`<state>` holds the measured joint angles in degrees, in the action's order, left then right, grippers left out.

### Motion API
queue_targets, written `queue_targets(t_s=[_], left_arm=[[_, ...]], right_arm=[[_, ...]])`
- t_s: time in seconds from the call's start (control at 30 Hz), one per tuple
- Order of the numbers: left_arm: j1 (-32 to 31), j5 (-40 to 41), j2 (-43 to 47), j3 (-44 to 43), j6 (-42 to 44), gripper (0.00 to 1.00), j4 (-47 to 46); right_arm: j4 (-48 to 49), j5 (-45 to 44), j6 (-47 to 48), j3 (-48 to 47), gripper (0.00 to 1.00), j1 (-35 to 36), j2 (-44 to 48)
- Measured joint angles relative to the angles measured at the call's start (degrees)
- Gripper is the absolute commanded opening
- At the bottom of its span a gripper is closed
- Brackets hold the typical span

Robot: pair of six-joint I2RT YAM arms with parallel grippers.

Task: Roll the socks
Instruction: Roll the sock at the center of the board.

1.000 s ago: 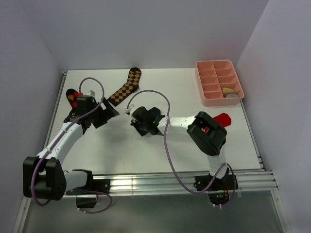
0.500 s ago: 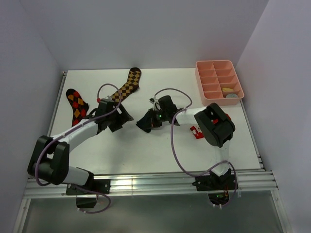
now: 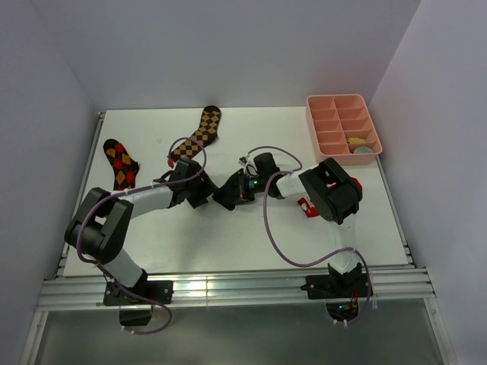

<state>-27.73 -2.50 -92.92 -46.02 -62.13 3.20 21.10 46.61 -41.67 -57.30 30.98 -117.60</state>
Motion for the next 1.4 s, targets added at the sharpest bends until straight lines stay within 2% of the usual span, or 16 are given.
queue_targets(t_s=[0.07, 0.23, 0.33, 0.37, 0.43, 0.47, 0.57, 0.67, 0.77, 0.97, 1.23, 1.4], left_arm=[[-0.3, 0.5, -1.0, -0.6, -0.8, 0.63, -0.7], [-1.3, 0.9, -3.1, -2.2, -1.9, 0.50, -1.2], [-1.8, 1.0, -3.6, -2.2, -2.2, 0.36, -1.1], [-1.8, 1.1, -3.7, -2.2, -2.3, 0.28, -1.0], [-1.9, 1.1, -4.1, -2.2, -2.4, 0.20, -0.8], [-1.9, 1.1, -4.3, -2.2, -2.4, 0.10, -0.7], [-1.9, 1.3, -4.5, -2.8, -2.4, 0.00, 0.0], [-2.1, 1.9, -4.8, -4.0, -2.0, 0.00, 1.2], [-2.2, 2.2, -5.4, -5.3, -1.3, 0.00, 2.6], [-2.7, 2.4, -6.7, -8.6, 1.2, 0.00, 6.4], [-2.8, 3.9, -9.4, -12.9, 4.2, 0.00, 10.7], [-3.0, 4.5, -9.4, -13.5, 4.6, 0.00, 12.2]], right_arm=[[-0.1, 0.0, 0.0, 0.0, 0.00, 0.0, 0.0], [0.0, -0.2, 0.0, 0.2, 0.00, 0.0, 0.0], [0.2, -0.3, 0.0, 0.5, 0.00, 0.0, 0.0], [0.2, -0.4, 0.0, 0.5, 0.00, -0.1, 0.0], [0.4, -0.5, 0.0, 0.7, 0.00, -0.1, 0.0], [0.4, -0.5, 0.0, 0.7, 0.00, -0.2, 0.0], [0.3, -0.7, 0.0, 0.8, 0.00, -0.3, 0.0], [0.3, -1.3, 0.5, 1.1, 0.02, -0.3, 0.2], [0.3, -2.3, 0.7, 1.8, 0.09, -0.3, 1.0], [-1.0, -5.4, 2.4, 4.3, 0.32, -0.3, 4.6], [-7.6, -14.9, 11.4, 4.4, 0.33, 2.6, 13.7], [-7.9, -19.0, 14.8, 4.4, 0.42, 5.6, 15.3]])
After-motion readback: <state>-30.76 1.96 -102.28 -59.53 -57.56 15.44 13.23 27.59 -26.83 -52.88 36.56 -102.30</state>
